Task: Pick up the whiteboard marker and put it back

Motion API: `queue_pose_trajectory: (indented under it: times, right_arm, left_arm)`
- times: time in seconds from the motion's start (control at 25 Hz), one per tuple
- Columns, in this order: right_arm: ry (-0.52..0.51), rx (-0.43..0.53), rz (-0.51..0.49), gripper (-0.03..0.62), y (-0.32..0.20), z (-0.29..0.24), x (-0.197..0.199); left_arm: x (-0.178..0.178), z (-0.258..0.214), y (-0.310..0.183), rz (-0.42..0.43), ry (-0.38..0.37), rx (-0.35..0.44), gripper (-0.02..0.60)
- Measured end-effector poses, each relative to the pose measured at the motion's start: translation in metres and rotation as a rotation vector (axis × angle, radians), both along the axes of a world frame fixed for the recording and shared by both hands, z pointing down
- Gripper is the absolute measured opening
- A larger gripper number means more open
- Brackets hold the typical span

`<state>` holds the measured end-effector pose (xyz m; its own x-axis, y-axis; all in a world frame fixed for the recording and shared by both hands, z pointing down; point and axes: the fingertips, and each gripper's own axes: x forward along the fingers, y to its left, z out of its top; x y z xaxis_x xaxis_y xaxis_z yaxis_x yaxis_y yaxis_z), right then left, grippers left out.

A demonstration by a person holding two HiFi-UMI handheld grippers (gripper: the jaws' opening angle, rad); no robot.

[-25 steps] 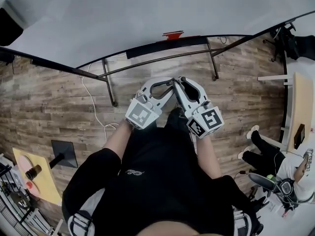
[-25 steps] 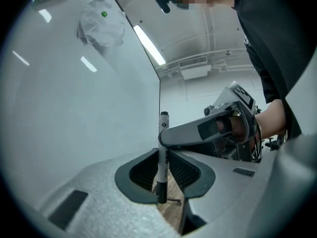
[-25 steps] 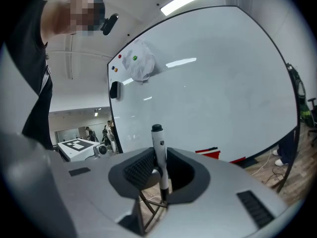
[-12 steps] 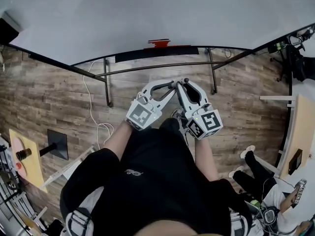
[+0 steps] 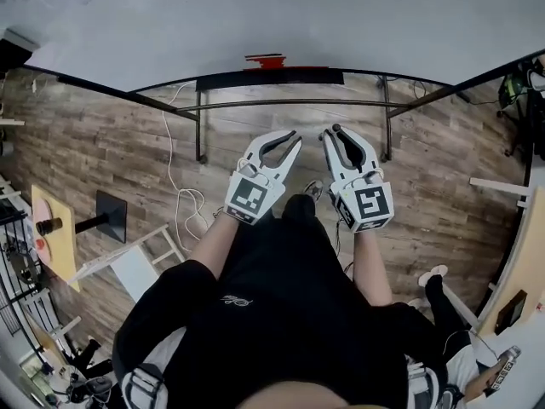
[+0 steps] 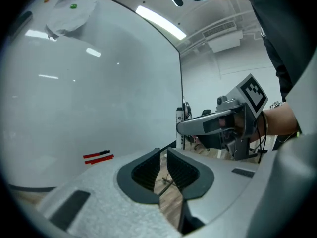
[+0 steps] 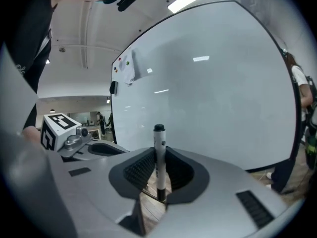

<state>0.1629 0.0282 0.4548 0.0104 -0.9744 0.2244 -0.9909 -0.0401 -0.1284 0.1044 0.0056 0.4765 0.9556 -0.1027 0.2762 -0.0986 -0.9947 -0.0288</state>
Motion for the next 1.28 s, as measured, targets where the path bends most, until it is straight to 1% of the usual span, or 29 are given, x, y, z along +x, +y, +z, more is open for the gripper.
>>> queue_pose_trajectory:
  times: [0.08,0.16,0.24,0.36,0.44,0.56,0.64,0.8,0.88,1.0,1.16,1.28]
  right_arm:
    - [0.043,-0.022,-0.029,0.054,-0.007,0.005,-0.003]
    - [0.109,-0.043,-0.052,0.054,-0.017,0.007,-0.012]
    - [0.191,-0.073,-0.079,0.054,-0.028,0.009,-0.024]
    - [0.282,-0.132,-0.119,0.054,-0.045,0.014,-0.043]
    - [0.359,-0.177,-0.144,0.054,-0.057,0.014,-0.057]
    - [0.501,-0.245,-0.189,0.054,-0.074,0.014,-0.078]
    - [0.568,-0.284,-0.208,0.054,-0.082,0.016,-0.091]
    - [0.699,-0.362,-0.220,0.054,-0.096,0.024,-0.112]
    - [0.744,-0.394,-0.225,0.054,-0.102,0.029,-0.120]
    - [0.780,-0.436,-0.252,0.054,-0.107,0.037,-0.129]
    - [0.858,-0.485,-0.281,0.054,-0.112,0.046,-0.116]
    - [0.855,-0.492,-0.306,0.054,-0.123,0.052,-0.104]
  left_arm:
    - [-0.010,0.008,-0.004,-0.054,-0.028,-0.001,0.030]
    - [-0.026,0.012,-0.013,-0.108,-0.049,-0.012,0.013]
    - [-0.043,0.012,-0.025,-0.162,-0.046,-0.041,0.008]
    - [-0.069,0.012,-0.047,-0.232,-0.028,-0.093,0.008]
    - [-0.087,0.013,-0.067,-0.276,-0.021,-0.107,0.008]
    - [-0.111,0.012,-0.097,-0.318,-0.014,-0.100,0.008]
    - [-0.125,0.010,-0.112,-0.338,-0.003,-0.106,0.008]
    - [-0.147,0.012,-0.129,-0.372,0.033,-0.143,0.008]
    - [-0.156,0.017,-0.135,-0.382,0.048,-0.153,0.008]
    - [-0.169,0.025,-0.141,-0.405,0.072,-0.206,0.008]
    - [-0.170,0.032,-0.143,-0.426,0.078,-0.228,0.008]
    - [-0.164,0.042,-0.150,-0.441,0.062,-0.238,0.008]
